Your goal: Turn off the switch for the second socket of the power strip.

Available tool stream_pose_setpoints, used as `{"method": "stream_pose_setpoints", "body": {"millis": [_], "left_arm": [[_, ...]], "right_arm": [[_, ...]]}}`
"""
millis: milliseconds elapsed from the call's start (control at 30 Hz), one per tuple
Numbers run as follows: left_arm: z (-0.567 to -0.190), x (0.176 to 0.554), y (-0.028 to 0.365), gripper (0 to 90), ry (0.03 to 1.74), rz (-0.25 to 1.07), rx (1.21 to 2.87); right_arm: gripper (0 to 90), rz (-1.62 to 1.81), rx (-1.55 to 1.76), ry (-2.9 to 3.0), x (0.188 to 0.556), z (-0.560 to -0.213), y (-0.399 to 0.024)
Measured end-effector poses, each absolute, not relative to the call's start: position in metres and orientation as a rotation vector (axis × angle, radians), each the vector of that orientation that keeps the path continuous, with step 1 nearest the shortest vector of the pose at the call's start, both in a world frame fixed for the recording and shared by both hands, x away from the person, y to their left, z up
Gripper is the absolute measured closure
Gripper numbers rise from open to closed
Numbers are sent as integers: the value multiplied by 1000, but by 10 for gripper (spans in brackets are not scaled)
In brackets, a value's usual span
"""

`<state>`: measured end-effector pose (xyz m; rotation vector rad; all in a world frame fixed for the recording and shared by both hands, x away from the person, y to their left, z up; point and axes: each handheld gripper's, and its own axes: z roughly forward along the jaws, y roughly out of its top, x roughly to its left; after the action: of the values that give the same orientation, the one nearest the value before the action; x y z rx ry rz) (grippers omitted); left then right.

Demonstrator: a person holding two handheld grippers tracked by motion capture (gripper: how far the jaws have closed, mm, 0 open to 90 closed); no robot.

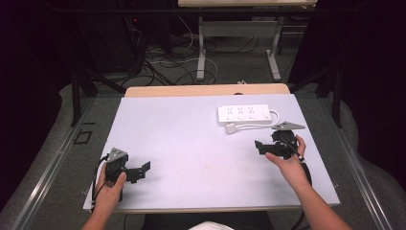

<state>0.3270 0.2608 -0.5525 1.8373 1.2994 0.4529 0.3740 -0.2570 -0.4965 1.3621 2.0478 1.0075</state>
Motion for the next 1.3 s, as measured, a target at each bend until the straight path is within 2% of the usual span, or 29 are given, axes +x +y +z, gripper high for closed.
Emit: {"method": "stream_pose_setpoints", "body": {"millis": [167, 333, 467, 1300], "left_arm": [[-553, 327, 261, 10, 1300, 452, 1836], [-553, 327, 261, 10, 1303, 448, 1834], [-553, 327, 261, 11, 1300, 449, 1836], [-555, 327, 259, 13, 1297, 448, 1831]], "right_arm": [[227, 993, 1330, 2081, 383, -491, -255], [326, 1010, 1332, 2141, 393, -487, -252], [351, 997, 1357, 2175, 400, -482, -250], [357, 837, 1204, 2233, 447, -443, -226]]}}
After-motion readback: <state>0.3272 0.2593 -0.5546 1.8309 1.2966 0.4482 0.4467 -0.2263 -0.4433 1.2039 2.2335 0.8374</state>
